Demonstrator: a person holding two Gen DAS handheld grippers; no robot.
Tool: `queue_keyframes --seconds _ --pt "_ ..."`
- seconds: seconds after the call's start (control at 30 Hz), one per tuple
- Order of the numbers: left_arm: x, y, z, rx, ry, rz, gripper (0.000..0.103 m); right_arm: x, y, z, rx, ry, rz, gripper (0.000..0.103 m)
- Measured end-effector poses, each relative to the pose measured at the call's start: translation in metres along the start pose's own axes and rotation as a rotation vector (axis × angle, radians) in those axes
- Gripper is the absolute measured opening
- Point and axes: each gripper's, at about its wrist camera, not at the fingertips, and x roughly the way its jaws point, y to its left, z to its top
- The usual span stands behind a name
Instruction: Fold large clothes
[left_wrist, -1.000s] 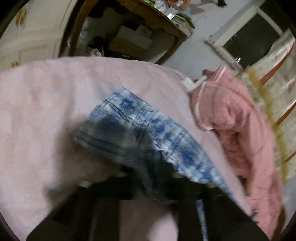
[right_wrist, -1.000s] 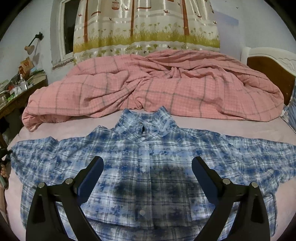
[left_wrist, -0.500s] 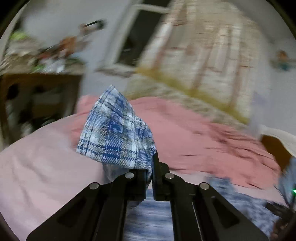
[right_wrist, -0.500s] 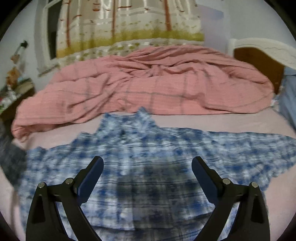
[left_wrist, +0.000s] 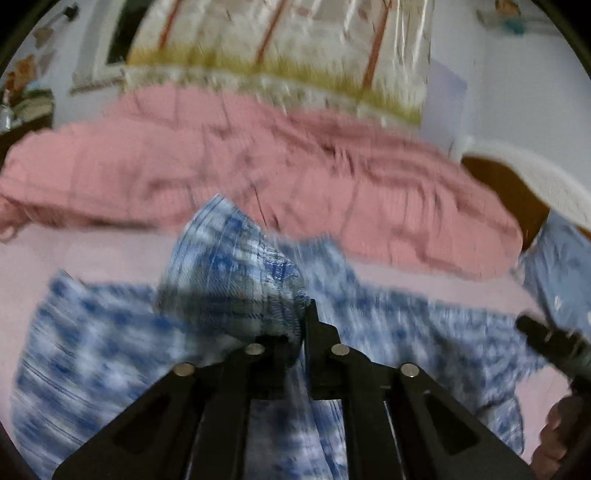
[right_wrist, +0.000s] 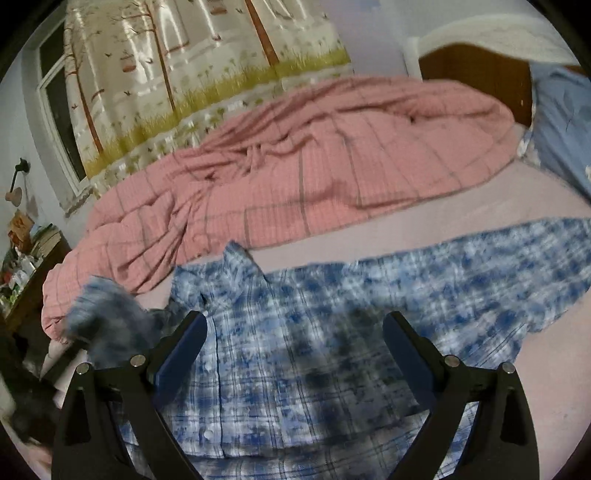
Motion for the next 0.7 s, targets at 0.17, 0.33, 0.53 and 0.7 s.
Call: queue_keyframes --seconds 0.17,0.33,0.53,0.7 --pt "-0.012 -0.003 -0.015 0.081 0.023 -0.036 0.074 0.007 0.001 -0.003 0.019 0.015 0.052 0.097" --pt "-0.073 0.013 -0.024 0.170 0.039 -0.067 0.093 0.015 0.014 -0.007 -0.022 0.019 0.021 0.097" --pt "-0.116 0.081 -0.010 0.096 -0.163 0.254 0.095 0.028 0.039 -0.020 -0.080 0.046 0.125 0.097" --pt "-0.087 0.141 -0.012 0.048 -0.113 0.417 0.095 0.065 0.055 -0.038 -0.110 0.162 0.185 0.093"
